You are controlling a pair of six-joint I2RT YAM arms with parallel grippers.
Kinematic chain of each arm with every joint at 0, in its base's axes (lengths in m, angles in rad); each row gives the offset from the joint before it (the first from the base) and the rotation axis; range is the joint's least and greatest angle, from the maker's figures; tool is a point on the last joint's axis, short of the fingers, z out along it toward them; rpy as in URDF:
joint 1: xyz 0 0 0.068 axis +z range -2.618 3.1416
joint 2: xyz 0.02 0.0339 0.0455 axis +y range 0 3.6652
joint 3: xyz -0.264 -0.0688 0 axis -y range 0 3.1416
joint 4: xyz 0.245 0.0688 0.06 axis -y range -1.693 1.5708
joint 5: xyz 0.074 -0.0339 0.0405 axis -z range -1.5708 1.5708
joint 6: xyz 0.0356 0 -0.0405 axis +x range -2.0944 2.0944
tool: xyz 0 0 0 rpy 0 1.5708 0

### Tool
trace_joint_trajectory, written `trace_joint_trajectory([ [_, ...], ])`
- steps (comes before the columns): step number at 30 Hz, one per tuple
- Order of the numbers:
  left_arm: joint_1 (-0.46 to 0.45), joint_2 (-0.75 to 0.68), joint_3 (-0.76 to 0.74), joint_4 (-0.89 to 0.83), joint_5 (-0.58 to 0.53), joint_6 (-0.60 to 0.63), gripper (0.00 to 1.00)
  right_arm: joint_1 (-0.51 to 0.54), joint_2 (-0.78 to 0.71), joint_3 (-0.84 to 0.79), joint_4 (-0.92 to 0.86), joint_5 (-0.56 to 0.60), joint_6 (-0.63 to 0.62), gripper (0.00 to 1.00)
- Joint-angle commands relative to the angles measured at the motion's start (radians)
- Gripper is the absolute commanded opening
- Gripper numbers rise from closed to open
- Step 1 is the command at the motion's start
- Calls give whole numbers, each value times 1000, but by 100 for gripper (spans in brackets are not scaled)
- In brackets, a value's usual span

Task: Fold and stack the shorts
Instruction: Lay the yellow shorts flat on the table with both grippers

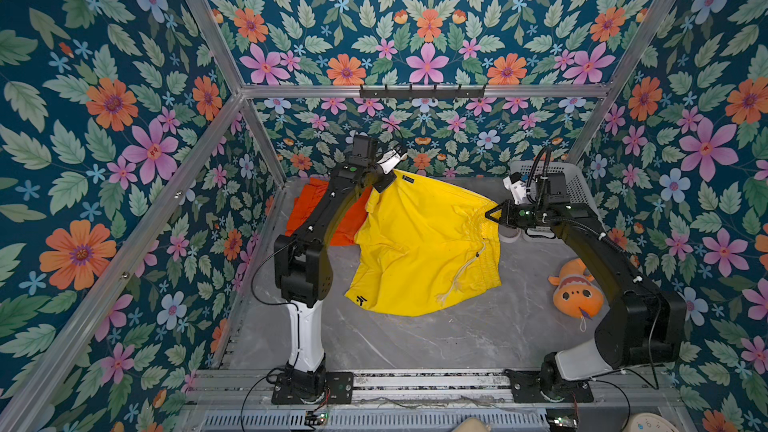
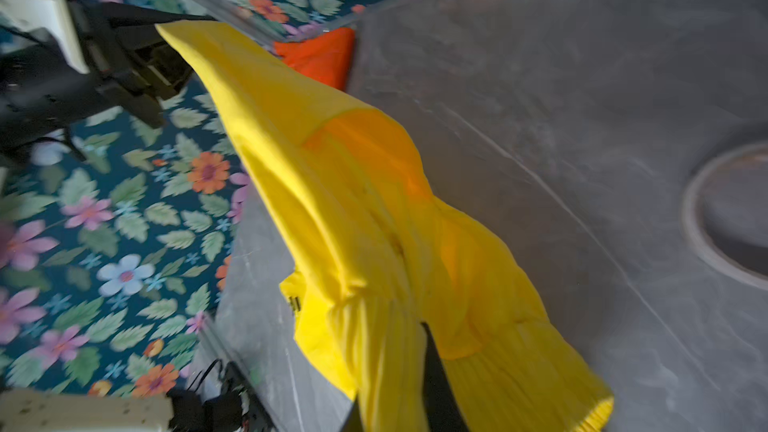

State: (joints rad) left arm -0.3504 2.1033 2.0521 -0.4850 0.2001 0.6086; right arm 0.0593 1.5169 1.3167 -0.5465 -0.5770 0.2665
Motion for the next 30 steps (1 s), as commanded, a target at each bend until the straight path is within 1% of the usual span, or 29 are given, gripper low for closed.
trace_joint_trajectory([
  [1, -12, 110, 94, 33, -40, -56, 39, -4, 37, 13, -7, 178, 44, 27],
  [2, -16, 139, 126, 29, -48, -74, 51, -5, 46, 25, -15, 205, 49, 35],
  [3, -19, 152, 151, 23, -58, -91, 58, -4, 50, 38, -26, 236, 52, 41],
  [5, -27, 135, 150, 17, -73, -108, 63, -4, 41, 68, -60, 291, 48, 56],
  [8, -40, 23, 43, 25, -97, -124, 65, -4, -23, 83, -93, 356, 21, 65],
  [10, -60, -82, -76, 28, -97, -127, 65, -4, -78, 66, -112, 376, 3, 66],
  [12, -97, -206, -237, 47, -104, -133, 65, -4, -143, 22, -136, 364, 0, 65],
  [14, -146, -327, -401, 73, -94, -146, 65, -4, -208, -50, -156, 328, 10, 65],
  [16, -202, -430, -567, 126, -59, -195, 65, -4, -271, -146, -167, 263, 25, 65],
  [18, -249, -517, -738, 215, 25, -300, 64, -4, -333, -274, -168, 187, 57, 66],
  [20, -276, -575, -882, 324, 69, -420, 63, -4, -377, -382, -156, 131, 106, 66],
  [23, -295, -614, -1067, 461, 66, -571, 61, -4, -432, -542, -72, 77, 173, 67],
  [25, -301, -607, -1149, 523, 80, -656, 60, -4, -442, -612, -15, 52, 202, 68],
  [26, -306, -600, -1180, 539, 95, -680, 60, -4, -434, -635, 8, 54, 212, 68],
  [29, -312, -578, -1234, 544, 57, -718, 60, -6, -388, -680, 70, 74, 209, 69],
  [30, -311, -570, -1247, 547, 49, -720, 60, -22, -373, -703, 115, 53, 201, 69],
])
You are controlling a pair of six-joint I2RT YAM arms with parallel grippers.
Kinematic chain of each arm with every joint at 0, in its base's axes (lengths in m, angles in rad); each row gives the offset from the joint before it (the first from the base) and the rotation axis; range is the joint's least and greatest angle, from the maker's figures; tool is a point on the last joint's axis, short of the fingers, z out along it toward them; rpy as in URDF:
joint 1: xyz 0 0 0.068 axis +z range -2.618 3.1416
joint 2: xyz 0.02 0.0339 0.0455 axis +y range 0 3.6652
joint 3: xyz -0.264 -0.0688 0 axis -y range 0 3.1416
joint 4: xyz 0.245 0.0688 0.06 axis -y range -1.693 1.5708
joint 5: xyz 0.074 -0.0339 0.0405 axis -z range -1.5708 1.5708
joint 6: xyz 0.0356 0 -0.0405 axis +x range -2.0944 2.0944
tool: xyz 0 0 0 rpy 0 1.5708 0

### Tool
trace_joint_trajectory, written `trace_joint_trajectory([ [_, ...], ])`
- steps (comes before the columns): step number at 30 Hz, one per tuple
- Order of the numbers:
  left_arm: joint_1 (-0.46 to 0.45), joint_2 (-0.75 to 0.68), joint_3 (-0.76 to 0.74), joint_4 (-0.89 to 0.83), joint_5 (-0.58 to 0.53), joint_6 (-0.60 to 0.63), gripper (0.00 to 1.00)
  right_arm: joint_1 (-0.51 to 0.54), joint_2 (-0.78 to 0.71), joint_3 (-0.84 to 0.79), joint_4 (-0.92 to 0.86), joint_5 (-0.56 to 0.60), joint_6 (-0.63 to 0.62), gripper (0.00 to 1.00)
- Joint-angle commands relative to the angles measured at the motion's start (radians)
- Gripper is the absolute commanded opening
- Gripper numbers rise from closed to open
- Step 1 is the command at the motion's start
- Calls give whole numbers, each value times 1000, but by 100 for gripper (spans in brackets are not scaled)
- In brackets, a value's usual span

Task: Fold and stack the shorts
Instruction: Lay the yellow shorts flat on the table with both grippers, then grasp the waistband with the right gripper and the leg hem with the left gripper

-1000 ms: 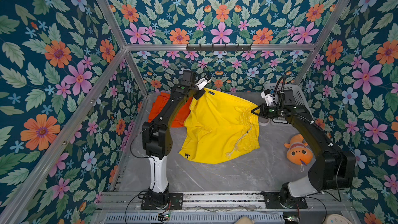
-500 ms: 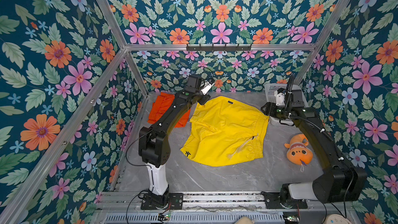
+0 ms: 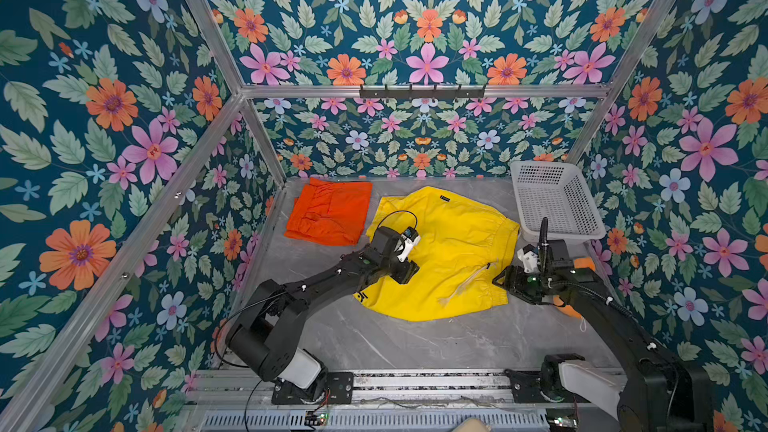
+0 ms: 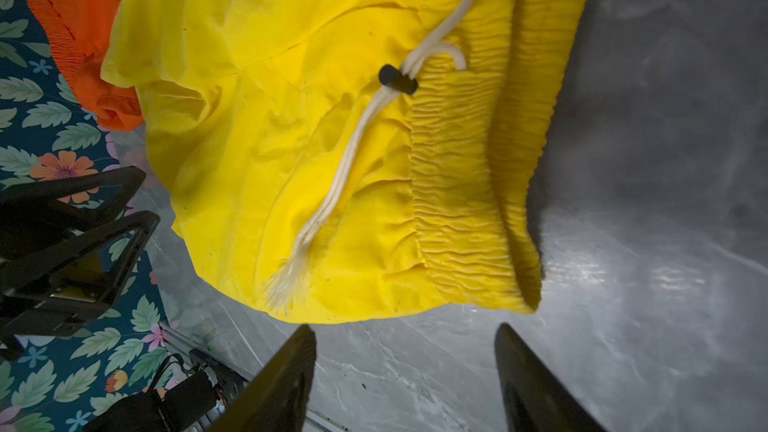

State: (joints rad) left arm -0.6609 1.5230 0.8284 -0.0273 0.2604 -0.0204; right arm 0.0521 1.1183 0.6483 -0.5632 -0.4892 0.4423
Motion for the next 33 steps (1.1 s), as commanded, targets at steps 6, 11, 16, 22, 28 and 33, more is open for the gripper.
trace_joint_trajectory([
  [6, -1, 40, -62, 117, 2, -102, 60, -100, 107, -100, 270, -79, 4, 69],
  [11, -1, 65, -71, 131, 3, -106, 60, -115, 170, -125, 341, -109, 28, 69],
  [16, 0, 77, -70, 137, 8, -108, 60, -115, 246, -116, 404, -188, 17, 67],
  [22, -1, 93, -73, 149, 8, -116, 60, -83, 227, -150, 453, -334, -16, 62],
  [28, 0, 109, -67, 150, 7, -121, 60, -17, 189, -174, 420, -225, -2, 63],
  [33, 0, 128, -54, 150, 12, -128, 60, 48, 274, -129, 405, -103, 41, 65],
])
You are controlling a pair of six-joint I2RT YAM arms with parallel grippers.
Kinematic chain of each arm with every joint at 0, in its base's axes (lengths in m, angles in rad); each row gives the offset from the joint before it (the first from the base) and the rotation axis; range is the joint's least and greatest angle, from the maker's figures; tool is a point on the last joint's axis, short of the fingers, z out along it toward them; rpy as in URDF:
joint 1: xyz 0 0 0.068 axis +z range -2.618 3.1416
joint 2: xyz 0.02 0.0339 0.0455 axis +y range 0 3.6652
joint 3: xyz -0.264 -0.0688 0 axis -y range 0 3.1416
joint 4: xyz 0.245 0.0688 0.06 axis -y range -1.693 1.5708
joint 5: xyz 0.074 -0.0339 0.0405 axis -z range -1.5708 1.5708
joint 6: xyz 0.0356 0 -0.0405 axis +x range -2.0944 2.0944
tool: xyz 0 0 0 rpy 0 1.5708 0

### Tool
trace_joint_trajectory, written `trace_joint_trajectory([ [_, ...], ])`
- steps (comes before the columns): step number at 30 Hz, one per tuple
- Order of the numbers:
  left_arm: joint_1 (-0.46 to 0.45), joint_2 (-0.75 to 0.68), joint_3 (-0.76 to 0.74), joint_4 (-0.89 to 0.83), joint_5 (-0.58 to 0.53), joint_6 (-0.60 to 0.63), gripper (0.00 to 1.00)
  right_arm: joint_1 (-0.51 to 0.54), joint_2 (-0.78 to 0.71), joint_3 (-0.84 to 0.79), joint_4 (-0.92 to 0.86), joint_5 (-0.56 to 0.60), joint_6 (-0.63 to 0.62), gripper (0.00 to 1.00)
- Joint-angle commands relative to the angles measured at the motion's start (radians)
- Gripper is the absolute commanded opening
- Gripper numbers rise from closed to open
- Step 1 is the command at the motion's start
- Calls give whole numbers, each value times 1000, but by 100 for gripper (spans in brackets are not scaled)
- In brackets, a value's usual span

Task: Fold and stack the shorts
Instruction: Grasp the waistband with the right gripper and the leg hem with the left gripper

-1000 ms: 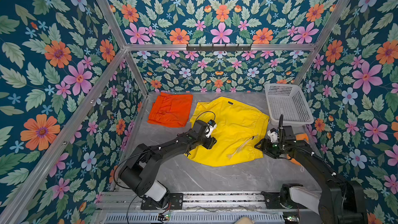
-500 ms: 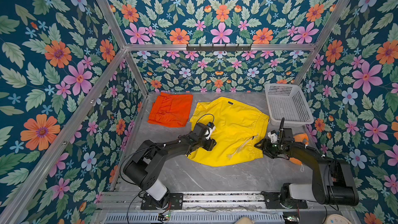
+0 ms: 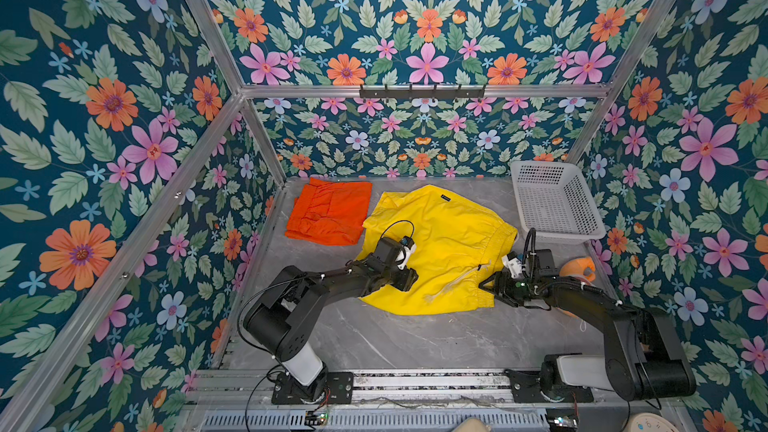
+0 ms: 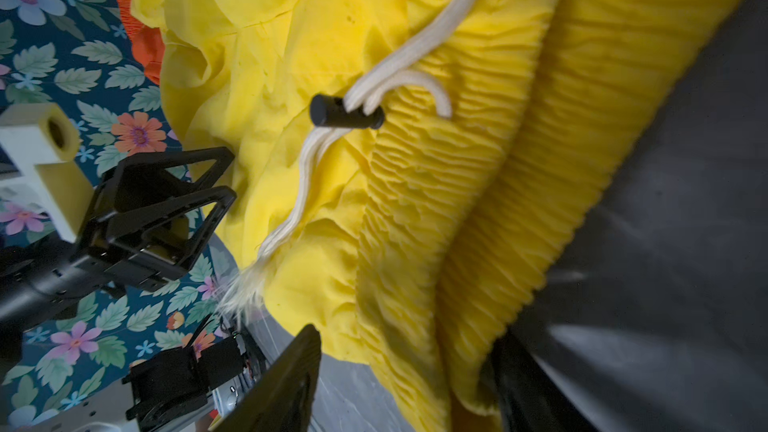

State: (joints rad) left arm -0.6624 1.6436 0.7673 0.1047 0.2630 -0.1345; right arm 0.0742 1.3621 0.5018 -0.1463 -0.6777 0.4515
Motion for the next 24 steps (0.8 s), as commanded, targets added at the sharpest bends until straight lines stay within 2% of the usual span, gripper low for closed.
trace_joint_trajectory([
  [1, 1, 11, 10, 17, 8, -17, 60, 44, 47, 28, -22, 118, 51, 65],
  [4, 2, 13, 10, 22, 8, -25, 60, 67, 74, 48, -38, 158, 84, 65],
  [6, 2, 9, 6, 27, 9, -29, 60, 68, 75, 29, 33, 105, 100, 63],
  [8, 1, 5, 6, 26, 10, -28, 60, 67, 70, 1, 125, 22, 119, 57],
  [13, 13, -56, 27, -24, -14, -55, 61, 67, -36, 16, 105, -53, 150, 13],
  [14, 19, -79, 42, -57, -26, -66, 62, 67, -75, 28, 77, -52, 156, 9],
  [18, 79, -187, 76, -195, -92, -153, 64, 67, -211, 98, -82, 1, 170, 4],
  [24, 308, -391, -17, -364, -33, -342, 63, 66, -255, 159, -188, 17, 204, 4],
])
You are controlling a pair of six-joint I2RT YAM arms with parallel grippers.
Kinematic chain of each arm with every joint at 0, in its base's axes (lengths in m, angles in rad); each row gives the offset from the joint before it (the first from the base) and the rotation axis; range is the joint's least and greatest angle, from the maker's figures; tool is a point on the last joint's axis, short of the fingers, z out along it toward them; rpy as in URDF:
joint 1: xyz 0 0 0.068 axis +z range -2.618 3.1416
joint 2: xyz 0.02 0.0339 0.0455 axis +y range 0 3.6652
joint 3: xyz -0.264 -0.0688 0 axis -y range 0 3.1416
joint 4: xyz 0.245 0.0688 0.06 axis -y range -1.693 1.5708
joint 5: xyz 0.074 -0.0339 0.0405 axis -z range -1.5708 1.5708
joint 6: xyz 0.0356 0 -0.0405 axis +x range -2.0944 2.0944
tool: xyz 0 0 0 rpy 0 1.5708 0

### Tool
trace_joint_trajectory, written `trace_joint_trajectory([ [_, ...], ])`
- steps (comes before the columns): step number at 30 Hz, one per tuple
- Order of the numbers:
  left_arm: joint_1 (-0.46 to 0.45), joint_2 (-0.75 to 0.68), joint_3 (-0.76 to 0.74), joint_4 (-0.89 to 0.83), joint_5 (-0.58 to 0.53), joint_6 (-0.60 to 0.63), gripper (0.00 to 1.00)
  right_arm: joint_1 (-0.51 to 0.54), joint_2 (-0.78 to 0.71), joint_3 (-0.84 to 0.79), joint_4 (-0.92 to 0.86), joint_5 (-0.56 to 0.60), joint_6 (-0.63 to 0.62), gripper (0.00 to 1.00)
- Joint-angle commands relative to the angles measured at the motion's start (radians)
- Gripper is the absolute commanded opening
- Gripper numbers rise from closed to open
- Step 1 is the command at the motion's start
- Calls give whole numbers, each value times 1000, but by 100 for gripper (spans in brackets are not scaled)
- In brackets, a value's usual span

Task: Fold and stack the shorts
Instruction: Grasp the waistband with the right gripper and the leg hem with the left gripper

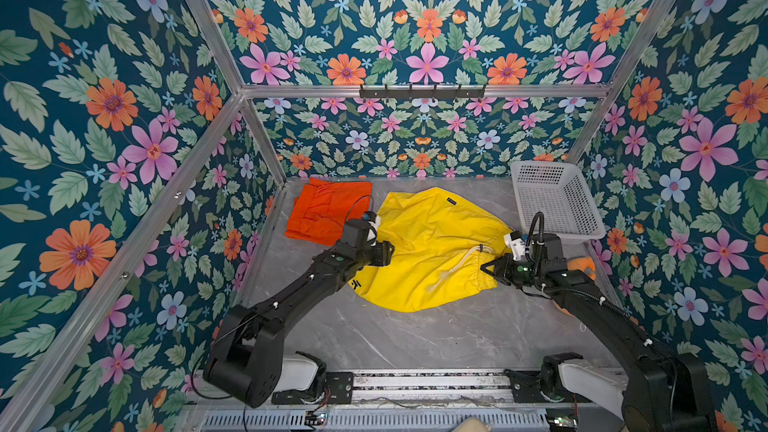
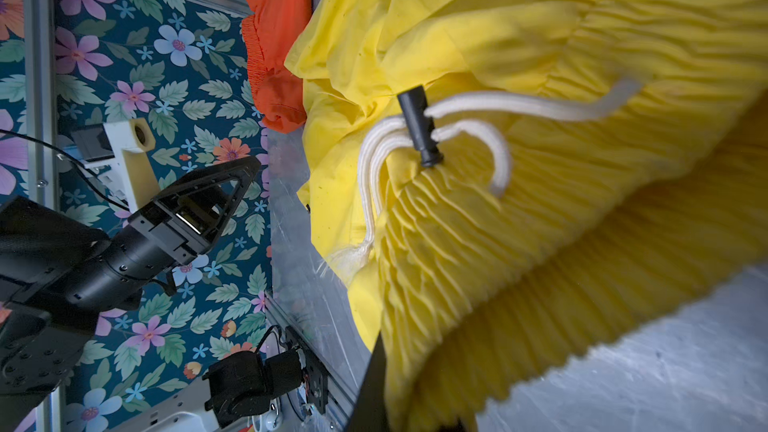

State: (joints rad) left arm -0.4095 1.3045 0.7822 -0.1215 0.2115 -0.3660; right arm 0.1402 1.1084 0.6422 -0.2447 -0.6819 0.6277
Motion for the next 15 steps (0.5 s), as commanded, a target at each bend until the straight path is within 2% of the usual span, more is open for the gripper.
trace_joint_trajectory([
  [1, 93, -80, -58, -159, 23, -124, 62, 0, 2, 25, -113, 40, 28, 4],
  [5, 212, -138, -153, -182, 65, -165, 60, 0, -1, 22, -142, 92, 26, 3],
  [8, 276, -118, -195, -148, 95, -192, 56, 0, -3, 15, -137, 88, 30, 3],
  [15, 314, 42, -159, -81, 179, -225, 50, 0, -12, -2, -134, 82, 33, 3],
])
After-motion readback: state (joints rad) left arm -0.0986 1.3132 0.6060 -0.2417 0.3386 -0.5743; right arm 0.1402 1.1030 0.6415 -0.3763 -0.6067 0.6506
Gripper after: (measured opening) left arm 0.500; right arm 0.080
